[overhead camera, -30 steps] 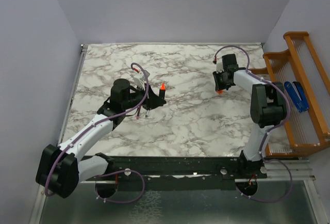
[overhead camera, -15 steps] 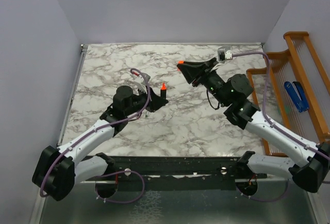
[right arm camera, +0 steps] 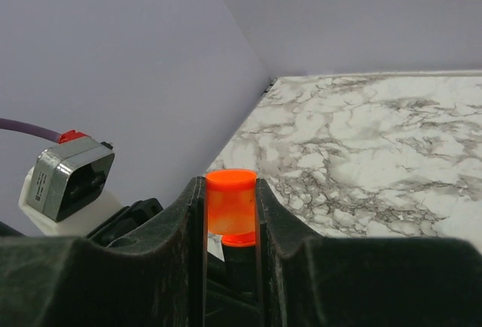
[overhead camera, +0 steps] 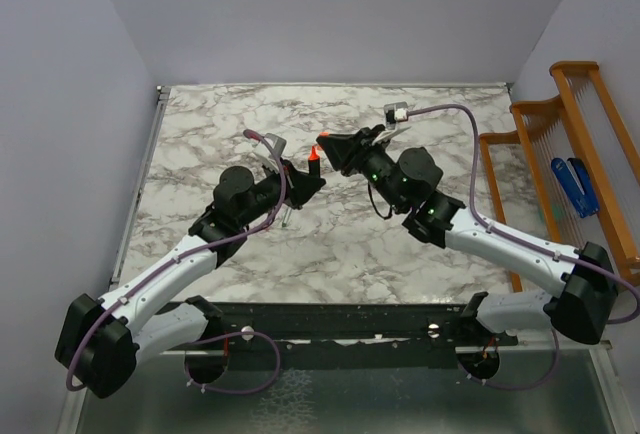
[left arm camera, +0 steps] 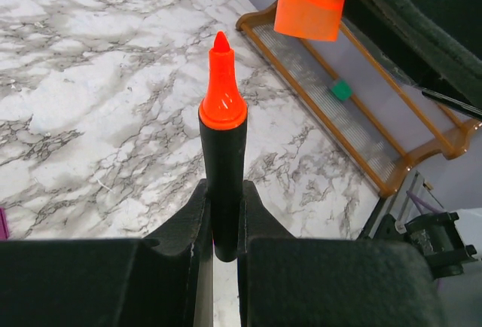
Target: Insert the pens into the pen caps
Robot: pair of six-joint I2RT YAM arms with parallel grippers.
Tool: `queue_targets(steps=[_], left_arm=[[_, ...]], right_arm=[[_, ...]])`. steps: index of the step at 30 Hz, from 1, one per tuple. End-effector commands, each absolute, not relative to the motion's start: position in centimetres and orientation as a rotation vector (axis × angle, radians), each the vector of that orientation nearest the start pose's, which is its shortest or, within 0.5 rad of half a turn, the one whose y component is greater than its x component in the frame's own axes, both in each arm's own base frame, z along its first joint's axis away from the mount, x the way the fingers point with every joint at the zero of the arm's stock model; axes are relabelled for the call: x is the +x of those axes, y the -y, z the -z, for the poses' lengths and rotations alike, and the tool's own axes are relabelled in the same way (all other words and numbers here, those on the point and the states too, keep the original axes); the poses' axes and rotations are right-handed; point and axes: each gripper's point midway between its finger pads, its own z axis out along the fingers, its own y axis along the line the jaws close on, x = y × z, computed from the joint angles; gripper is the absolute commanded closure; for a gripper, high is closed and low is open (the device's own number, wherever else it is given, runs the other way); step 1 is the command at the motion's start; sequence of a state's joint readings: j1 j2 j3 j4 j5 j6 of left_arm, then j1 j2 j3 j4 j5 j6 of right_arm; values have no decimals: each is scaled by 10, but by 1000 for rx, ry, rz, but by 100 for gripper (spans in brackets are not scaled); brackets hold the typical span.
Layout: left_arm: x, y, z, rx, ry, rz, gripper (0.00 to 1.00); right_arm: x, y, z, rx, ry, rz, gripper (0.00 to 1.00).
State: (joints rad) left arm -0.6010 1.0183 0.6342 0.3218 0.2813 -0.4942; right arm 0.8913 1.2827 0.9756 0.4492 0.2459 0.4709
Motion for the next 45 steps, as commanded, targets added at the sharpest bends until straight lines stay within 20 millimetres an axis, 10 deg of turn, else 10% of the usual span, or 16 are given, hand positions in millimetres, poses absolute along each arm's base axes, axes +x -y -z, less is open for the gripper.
queue_targets(steps=[1,45], left_arm=[[266,264,-271,349,-1657,1030,100],[273,256,-285,423,-1655,895,100]], right_arm=[[302,-329,-368,-73,-1448,-931,88],[303,-357,-347,-240,-1513,-910,92]])
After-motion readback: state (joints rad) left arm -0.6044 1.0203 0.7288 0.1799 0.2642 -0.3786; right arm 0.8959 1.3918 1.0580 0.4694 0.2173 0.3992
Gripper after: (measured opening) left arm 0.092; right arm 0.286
